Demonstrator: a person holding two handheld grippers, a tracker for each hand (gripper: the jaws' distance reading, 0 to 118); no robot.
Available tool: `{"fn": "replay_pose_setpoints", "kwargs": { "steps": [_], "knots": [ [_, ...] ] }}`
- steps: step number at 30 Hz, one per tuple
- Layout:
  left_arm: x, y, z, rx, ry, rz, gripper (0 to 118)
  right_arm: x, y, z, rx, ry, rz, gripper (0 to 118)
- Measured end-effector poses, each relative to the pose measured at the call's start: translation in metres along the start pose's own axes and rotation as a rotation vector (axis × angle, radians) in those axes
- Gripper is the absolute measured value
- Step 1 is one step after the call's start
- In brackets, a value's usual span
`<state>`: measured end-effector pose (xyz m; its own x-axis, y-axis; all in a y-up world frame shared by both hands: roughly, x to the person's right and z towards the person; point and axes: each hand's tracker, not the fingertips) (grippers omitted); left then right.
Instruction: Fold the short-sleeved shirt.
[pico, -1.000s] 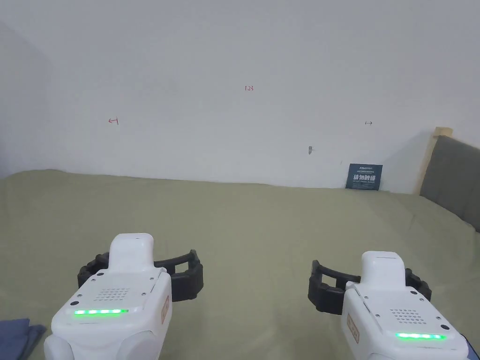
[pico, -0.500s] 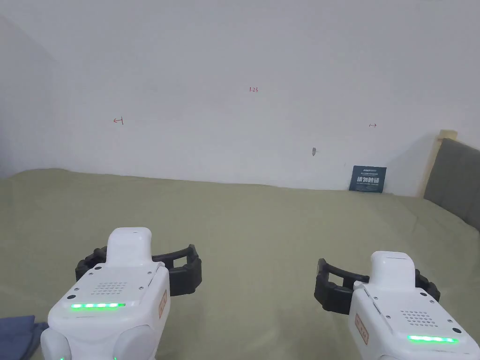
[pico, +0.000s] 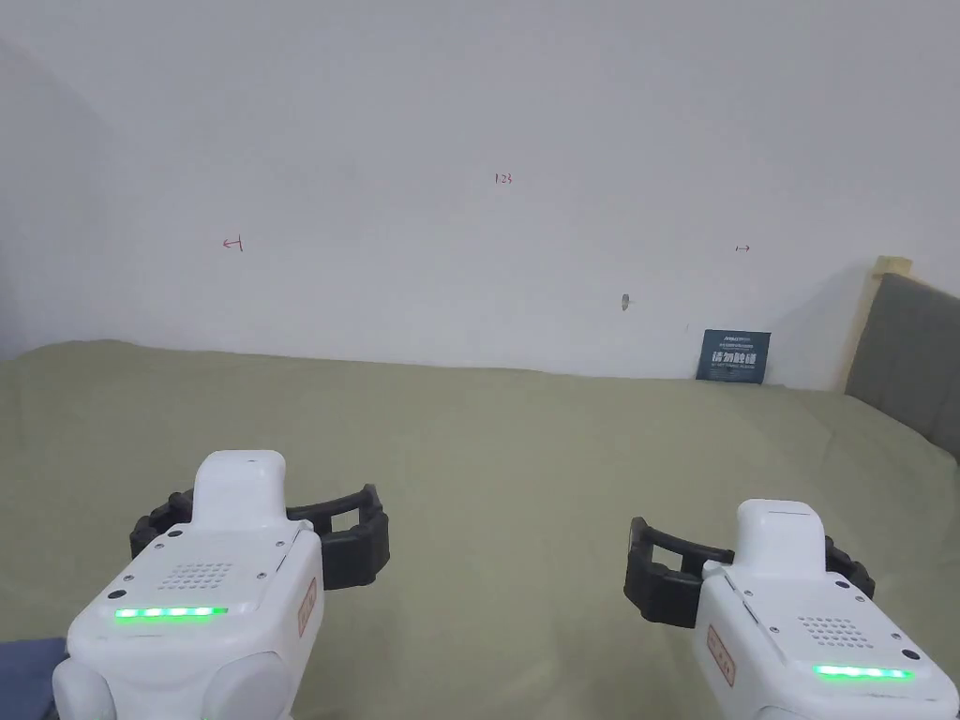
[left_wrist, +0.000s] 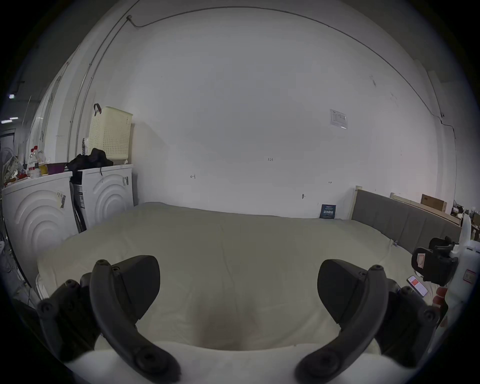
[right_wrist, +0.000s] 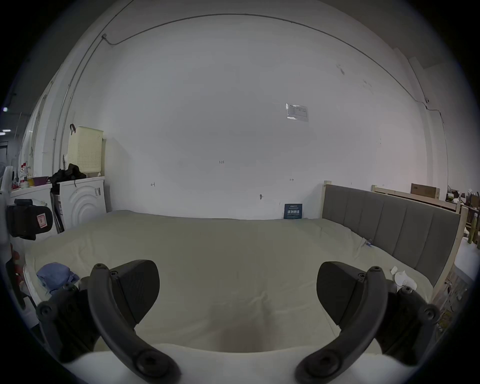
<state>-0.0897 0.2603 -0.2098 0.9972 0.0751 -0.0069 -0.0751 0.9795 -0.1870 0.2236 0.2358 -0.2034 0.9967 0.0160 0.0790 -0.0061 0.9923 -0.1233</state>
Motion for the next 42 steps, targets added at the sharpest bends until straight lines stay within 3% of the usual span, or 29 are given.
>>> {"fn": "replay_pose_setpoints", "kwargs": {
  "steps": [4,13,24,30,37,42],
  "knots": [
    [0.001,-0.001,-0.001,-0.016,-0.003,-0.016,118,0.003,0.001,0.001,-0.013,0.007,-0.040,118],
    [0.006,-0.006,-0.003,-0.018,-0.030,-0.018,118,0.004,0.002,0.003,-0.034,-0.004,-0.020,118],
    [0.007,-0.003,-0.012,-0.043,-0.046,-0.022,118,0.018,0.010,-0.016,-0.056,0.041,-0.121,118],
    [0.006,0.011,-0.017,-0.046,-0.050,-0.025,118,0.012,0.015,-0.020,-0.040,0.040,-0.039,118],
    [0.005,0.027,-0.020,-0.066,-0.071,0.001,118,0.009,0.025,-0.027,-0.130,-0.013,-0.041,118],
    [0.002,0.021,-0.026,-0.079,-0.078,0.028,118,0.018,0.032,-0.027,-0.152,0.044,-0.097,118]
  ]
}}
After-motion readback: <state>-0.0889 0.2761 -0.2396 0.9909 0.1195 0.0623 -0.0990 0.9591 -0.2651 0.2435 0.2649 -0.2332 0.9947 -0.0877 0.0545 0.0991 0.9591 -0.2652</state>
